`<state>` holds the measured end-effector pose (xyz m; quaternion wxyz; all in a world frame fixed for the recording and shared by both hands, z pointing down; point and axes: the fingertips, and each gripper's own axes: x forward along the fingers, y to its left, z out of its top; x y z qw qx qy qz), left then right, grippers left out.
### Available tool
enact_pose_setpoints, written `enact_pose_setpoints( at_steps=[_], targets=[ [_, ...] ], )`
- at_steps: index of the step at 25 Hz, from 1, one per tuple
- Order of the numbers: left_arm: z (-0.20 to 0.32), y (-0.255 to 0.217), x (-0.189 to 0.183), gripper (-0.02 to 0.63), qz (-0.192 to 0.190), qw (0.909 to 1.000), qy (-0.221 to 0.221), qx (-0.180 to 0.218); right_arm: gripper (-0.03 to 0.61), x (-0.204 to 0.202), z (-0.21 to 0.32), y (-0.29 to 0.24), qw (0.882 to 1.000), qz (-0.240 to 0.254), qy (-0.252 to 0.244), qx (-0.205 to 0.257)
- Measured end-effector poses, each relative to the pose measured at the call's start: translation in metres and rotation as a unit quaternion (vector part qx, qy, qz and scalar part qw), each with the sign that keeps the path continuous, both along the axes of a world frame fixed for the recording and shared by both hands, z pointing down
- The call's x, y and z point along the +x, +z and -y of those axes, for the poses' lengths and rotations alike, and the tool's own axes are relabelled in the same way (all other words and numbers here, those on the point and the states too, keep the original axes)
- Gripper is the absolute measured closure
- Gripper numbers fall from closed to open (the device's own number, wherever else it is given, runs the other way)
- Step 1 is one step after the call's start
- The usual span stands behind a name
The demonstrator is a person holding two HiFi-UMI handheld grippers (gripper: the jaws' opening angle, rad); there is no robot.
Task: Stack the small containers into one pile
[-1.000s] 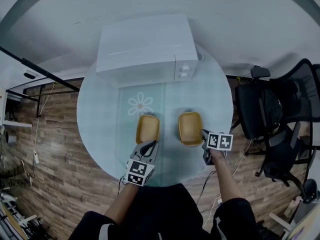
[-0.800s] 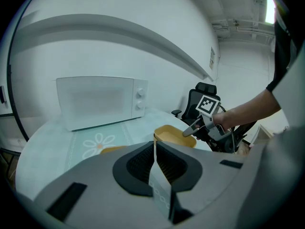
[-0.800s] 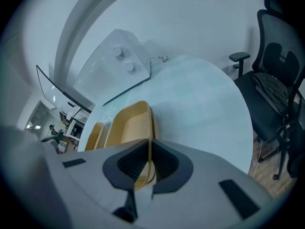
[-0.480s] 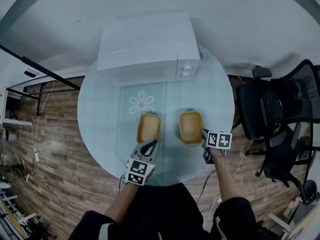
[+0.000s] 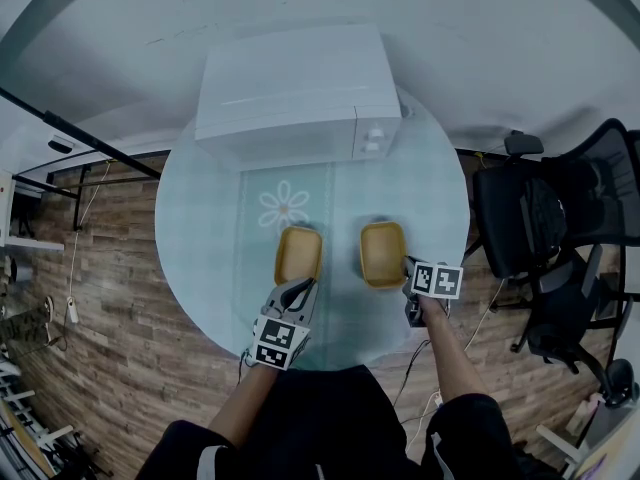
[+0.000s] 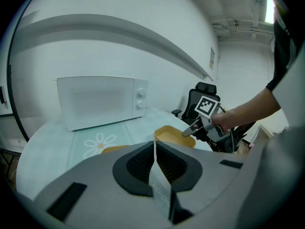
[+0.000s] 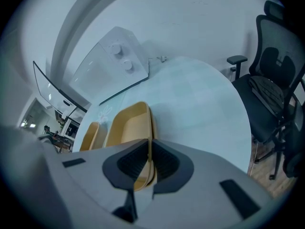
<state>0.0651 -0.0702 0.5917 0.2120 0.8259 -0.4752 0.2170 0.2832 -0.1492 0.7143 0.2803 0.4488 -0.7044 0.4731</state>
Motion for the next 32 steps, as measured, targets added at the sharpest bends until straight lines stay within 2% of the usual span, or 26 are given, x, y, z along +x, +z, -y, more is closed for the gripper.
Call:
enact_pose_setpoints(
  at_steps=[4,16,21,27,32],
  targets=[
    [-0.001,0.000,0.000,0.589,0.000,1.0000,0.001,0.001,0.537,0.005,0.001,-0.004,1.000,-0.006,0.004,0.011],
    [-0.006,-0.002,-0.001,0.589,0.002,1.0000,-0.002,0.001,0.538,0.005,-0.004,0.000,1.000,-0.006,0.001,0.001],
    [-0.010,-0.005,-0.006,0.589,0.005,0.9999,-0.009,0.004,0.538,0.007,-0.002,-0.007,1.000,-0.013,0.009,0.023],
    [-0.019,-0.010,-0.016,0.589,0.006,0.9999,-0.006,0.006,0.537,0.011,-0.008,-0.015,0.997,-0.039,0.038,0.049],
    [-0.022,-0.015,-0.025,0.589,0.003,0.9999,0.002,0.014,0.537,0.019,-0.011,-0.021,0.995,-0.031,0.074,0.058]
  ],
)
